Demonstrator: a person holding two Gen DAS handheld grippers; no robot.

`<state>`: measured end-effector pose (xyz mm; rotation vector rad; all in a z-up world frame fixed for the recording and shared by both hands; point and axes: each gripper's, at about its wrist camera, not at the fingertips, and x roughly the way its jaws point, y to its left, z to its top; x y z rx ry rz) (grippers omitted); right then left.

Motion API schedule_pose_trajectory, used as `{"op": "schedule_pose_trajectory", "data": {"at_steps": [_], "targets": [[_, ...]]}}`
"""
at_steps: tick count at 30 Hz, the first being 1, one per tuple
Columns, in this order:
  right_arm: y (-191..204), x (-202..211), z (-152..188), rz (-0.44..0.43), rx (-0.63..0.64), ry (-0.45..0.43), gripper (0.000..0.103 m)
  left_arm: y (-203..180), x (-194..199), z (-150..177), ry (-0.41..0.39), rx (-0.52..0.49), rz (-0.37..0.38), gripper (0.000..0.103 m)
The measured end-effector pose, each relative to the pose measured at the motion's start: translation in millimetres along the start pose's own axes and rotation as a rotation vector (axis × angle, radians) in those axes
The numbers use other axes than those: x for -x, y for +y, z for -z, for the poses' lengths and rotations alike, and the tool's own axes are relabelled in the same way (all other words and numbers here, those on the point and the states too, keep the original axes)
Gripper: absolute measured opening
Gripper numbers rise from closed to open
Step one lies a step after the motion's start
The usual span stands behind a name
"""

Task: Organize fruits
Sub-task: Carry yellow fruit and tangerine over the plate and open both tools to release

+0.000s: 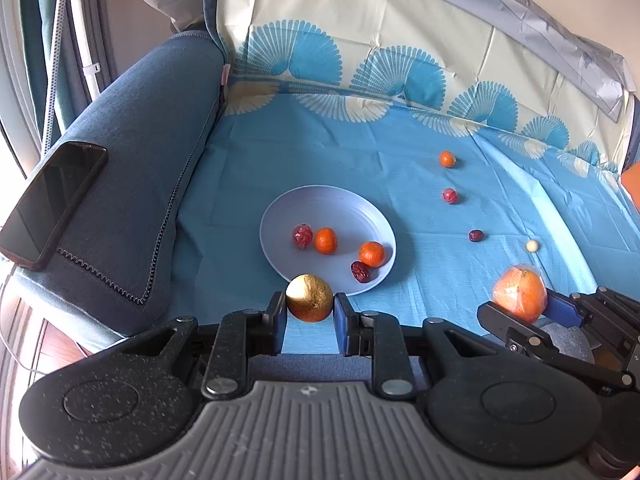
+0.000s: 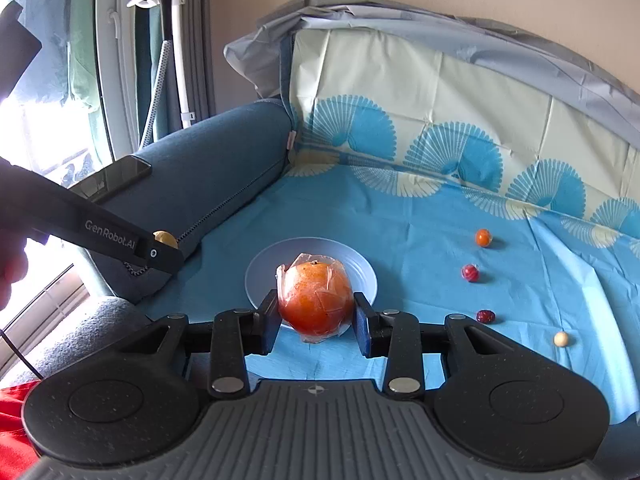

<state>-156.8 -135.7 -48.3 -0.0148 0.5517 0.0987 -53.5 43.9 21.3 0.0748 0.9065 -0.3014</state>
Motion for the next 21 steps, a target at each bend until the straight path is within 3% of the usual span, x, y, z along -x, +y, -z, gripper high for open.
{"op": "schedule_pose_trajectory", "data": {"at_steps": [9,21], "targets": [[-7,-36,-7,0.006,-0.017,0.045,0.039,1,-38,-21,0.030,-0.006,-0.003,0.027],[-30,-130,-20,0.012,-0.028,0.124,0.039,1,-130,-65,0.076,-0.041,-0.028,0.027]]}}
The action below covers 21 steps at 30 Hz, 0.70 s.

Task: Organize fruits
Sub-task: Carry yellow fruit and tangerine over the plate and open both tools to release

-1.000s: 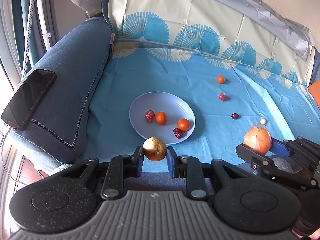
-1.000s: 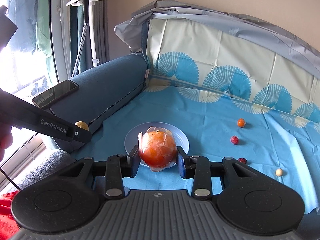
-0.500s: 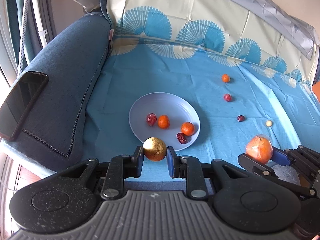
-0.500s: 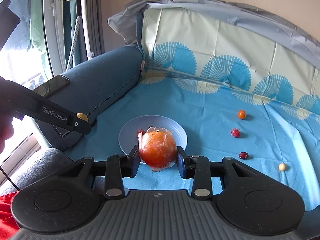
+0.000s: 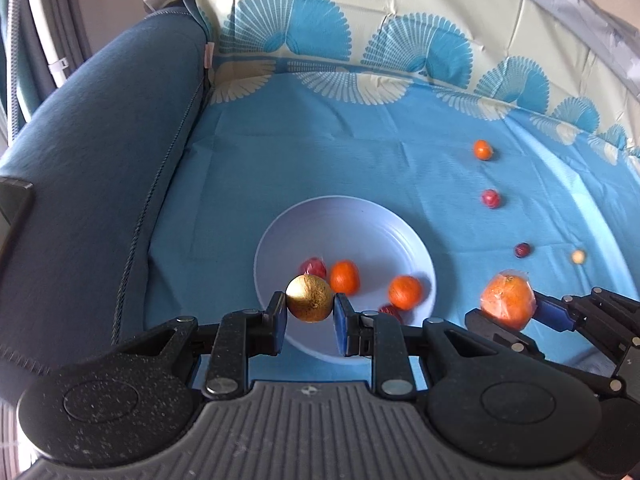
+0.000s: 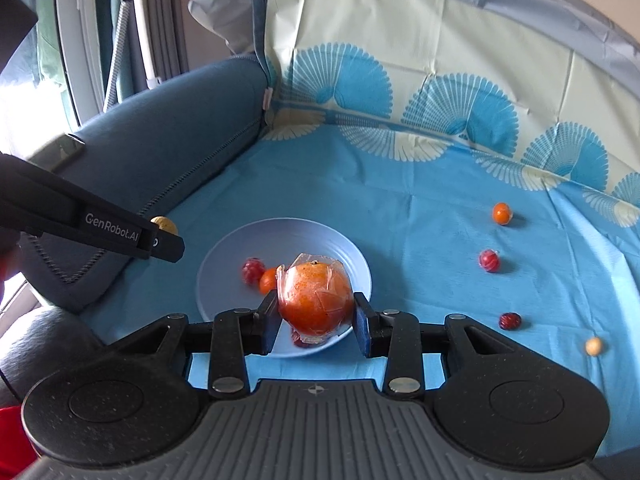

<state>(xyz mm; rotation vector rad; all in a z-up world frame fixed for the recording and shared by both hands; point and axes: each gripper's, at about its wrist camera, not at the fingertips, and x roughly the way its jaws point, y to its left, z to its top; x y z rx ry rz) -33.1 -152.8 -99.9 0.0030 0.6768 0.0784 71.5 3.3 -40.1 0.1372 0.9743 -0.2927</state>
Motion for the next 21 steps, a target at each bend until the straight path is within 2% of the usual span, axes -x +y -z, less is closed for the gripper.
{"op": "schedule_pose_trajectory", "data": {"at_steps": [9,17,19,20,21], "targets": [[-9,-78,-13,-0.012,0.020,0.066,0.039,-7,-74,-31,0.060,-0.034,-0.018,0.027],[-12,-127,-13,-0.016,0.029,0.126,0.039,-8,-124,-35,0.125,-0.066,-0.036,0.027],[-13,-136,-14,-0.034,0.040,0.148,0.040,-8,-130,-36,0.132,-0.081,-0.030,0.049],[-13,-139,-15,-0.038,0.042,0.150,0.041,-7,-129,-36,0.124,-0.081,-0.044,0.076],[-12,-140,-16,-0.031,0.046,0.149,0.053,-6,-124,-36,0.093,-0.074,-0.063,0.096]]}}
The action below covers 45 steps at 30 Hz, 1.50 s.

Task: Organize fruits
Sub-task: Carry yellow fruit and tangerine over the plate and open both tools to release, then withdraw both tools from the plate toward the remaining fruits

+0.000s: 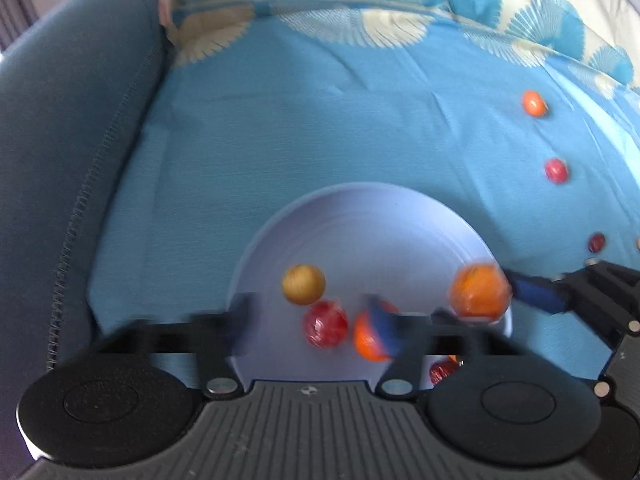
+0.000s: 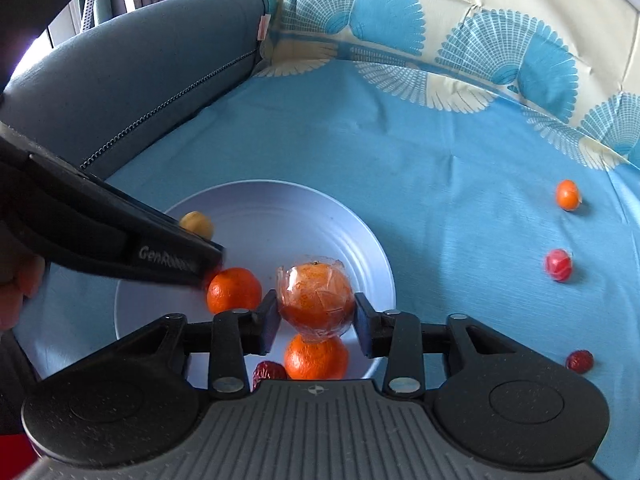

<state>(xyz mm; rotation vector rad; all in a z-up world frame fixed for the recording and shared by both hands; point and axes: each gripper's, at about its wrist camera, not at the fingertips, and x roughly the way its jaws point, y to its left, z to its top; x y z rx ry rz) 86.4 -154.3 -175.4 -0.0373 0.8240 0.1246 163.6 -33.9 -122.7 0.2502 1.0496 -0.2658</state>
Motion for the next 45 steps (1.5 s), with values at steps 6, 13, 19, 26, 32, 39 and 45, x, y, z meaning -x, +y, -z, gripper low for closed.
{"op": "schedule_pose_trajectory", "data": {"at_steps": [6,13,19,26,32,39,45], "targets": [[4,32,6,0.040,0.002,-0.057,0.088,5,36,8,-0.050,-0.007,-0.059,0.103],[10,102,27,0.011,-0.066,-0.049,0.097,6,90,45,-0.007,0.034,-0.067,0.103],[19,150,45,0.039,-0.117,-0.095,0.100,0,137,81,0.002,0.040,-0.063,0.103],[33,193,65,0.051,-0.111,-0.158,0.102,-1,182,111,-0.058,0.084,-0.083,0.103],[42,220,79,0.070,-0.096,-0.206,0.102,-5,203,122,-0.100,0.090,-0.085,0.103],[46,237,85,0.090,-0.094,-0.239,0.102,-12,217,127,-0.132,0.061,-0.075,0.103],[47,241,85,0.092,-0.085,-0.254,0.102,-16,223,128,-0.148,0.047,-0.080,0.103]]}}
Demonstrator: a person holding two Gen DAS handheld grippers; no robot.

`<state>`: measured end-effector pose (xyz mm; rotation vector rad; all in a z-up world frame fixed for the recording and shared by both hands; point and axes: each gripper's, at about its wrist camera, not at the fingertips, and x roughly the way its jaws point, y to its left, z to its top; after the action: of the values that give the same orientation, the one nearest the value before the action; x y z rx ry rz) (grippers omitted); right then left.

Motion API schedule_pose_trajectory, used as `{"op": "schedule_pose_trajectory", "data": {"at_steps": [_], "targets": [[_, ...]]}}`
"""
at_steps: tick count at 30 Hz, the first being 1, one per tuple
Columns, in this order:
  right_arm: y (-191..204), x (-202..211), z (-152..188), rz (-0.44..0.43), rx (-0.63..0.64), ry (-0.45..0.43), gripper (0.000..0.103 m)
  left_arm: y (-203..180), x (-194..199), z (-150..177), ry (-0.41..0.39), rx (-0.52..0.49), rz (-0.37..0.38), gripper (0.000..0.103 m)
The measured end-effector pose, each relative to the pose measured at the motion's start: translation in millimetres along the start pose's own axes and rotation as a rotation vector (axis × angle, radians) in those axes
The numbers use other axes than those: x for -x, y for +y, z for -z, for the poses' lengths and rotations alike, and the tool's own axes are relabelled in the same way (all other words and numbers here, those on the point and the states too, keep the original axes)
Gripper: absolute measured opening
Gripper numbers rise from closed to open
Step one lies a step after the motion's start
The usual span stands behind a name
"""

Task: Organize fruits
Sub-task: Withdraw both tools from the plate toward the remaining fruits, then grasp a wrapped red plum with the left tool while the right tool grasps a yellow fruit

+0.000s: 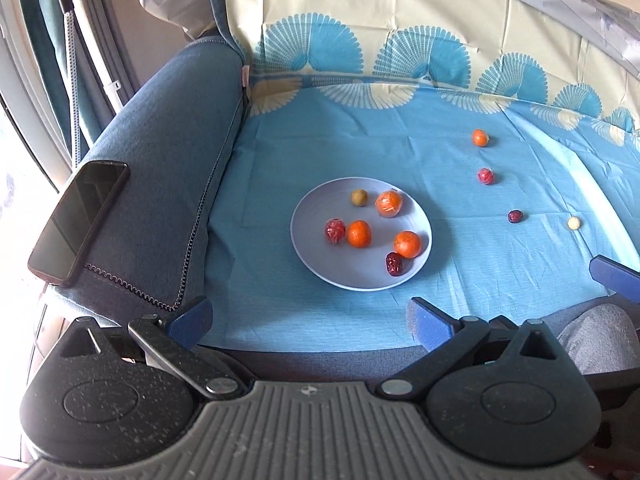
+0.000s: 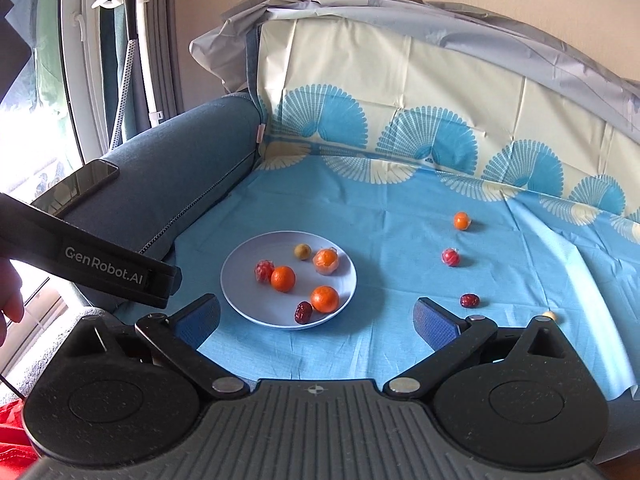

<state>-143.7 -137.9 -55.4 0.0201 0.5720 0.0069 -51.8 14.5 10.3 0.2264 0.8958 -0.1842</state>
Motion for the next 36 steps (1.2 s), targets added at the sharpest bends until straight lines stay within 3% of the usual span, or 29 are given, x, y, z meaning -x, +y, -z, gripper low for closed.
{"op": "schedule_pose_trajectory", "data": {"at_steps": [16,26,32,36], "targets": [[-6,-10,1,-0.001,-0.024,0.019,0.102,-3,-11,-7,0.032,-0.021,-0.003,0.103],[-37,-31,10,0.038,-0.121,0.049,0.102,-23,-34,-26,0.069,-0.060,-0.014,0.103],[-74,-52,20,0.109,-0.199,0.067,0.102,-50,-60,-46,0.090,-0.119,-0.008,0.103],[-118,-66,25,0.220,-0.274,0.053,0.102,-81,-86,-68,0.075,-0.161,0.017,0.103]]}}
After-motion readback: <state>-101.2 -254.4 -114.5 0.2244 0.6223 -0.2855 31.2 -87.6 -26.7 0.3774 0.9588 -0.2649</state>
